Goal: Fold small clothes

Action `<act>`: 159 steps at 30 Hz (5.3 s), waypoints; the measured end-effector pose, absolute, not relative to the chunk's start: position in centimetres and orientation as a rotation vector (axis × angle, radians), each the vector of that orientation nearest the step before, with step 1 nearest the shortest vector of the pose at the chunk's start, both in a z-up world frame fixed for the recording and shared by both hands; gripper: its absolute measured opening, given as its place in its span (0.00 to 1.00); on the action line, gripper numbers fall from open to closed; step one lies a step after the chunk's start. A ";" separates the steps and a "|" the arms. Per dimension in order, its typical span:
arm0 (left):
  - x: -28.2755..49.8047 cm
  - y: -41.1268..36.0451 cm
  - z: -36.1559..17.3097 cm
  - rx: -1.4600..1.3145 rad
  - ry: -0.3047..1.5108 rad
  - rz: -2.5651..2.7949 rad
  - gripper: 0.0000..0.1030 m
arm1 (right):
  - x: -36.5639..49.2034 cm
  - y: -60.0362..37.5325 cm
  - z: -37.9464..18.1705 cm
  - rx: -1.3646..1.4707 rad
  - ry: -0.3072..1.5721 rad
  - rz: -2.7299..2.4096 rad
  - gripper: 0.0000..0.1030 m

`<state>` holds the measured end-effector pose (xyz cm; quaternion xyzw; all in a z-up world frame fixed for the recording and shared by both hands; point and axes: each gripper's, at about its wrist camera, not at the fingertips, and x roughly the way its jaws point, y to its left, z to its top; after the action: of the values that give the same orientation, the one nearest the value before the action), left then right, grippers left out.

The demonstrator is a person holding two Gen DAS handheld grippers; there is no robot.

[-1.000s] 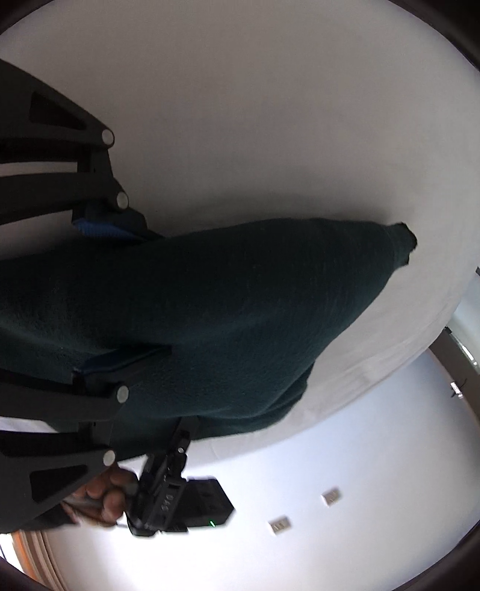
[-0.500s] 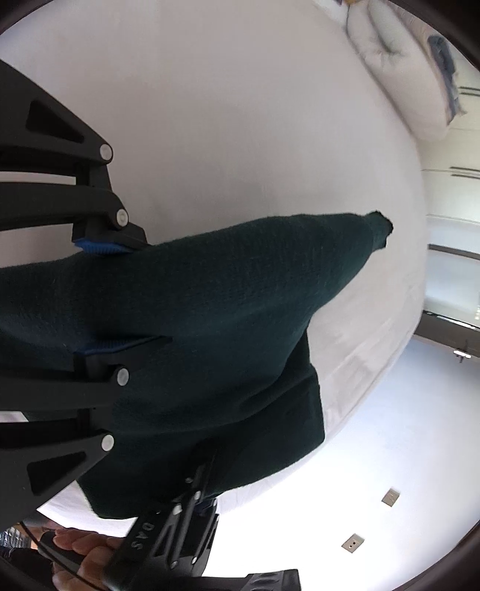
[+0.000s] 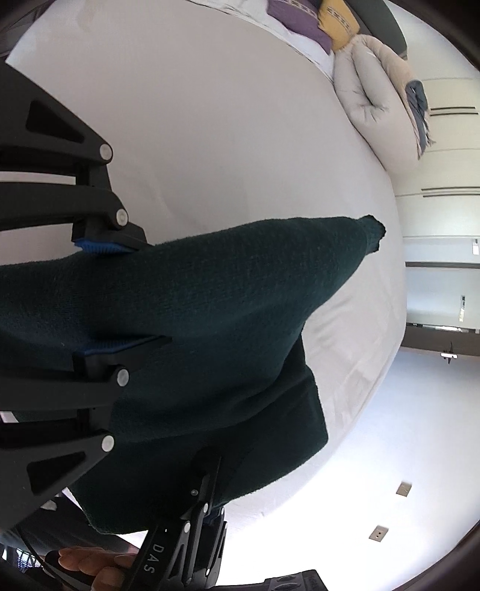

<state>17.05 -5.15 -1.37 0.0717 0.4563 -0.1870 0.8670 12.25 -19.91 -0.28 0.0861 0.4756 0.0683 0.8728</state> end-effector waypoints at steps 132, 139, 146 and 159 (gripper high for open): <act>3.6 0.3 -7.0 0.047 0.890 -0.065 1.00 | -1.8 -14.8 -10.0 0.074 0.924 -0.214 1.00; 3.7 0.4 -7.1 0.045 0.894 -0.062 1.00 | -1.4 -14.3 -10.8 0.074 0.947 -0.212 1.00; 3.6 0.3 -7.3 0.045 0.898 -0.063 1.00 | -1.0 -14.0 -11.6 0.079 0.959 -0.214 1.00; 3.6 0.2 -7.5 0.046 0.900 -0.064 1.00 | -0.8 -13.8 -12.2 0.093 0.967 -0.226 1.00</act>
<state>3.59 0.18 -7.52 0.0224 0.4348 -0.0307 0.8997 -0.83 -13.84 -12.23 0.0444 0.4635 -0.1086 0.8783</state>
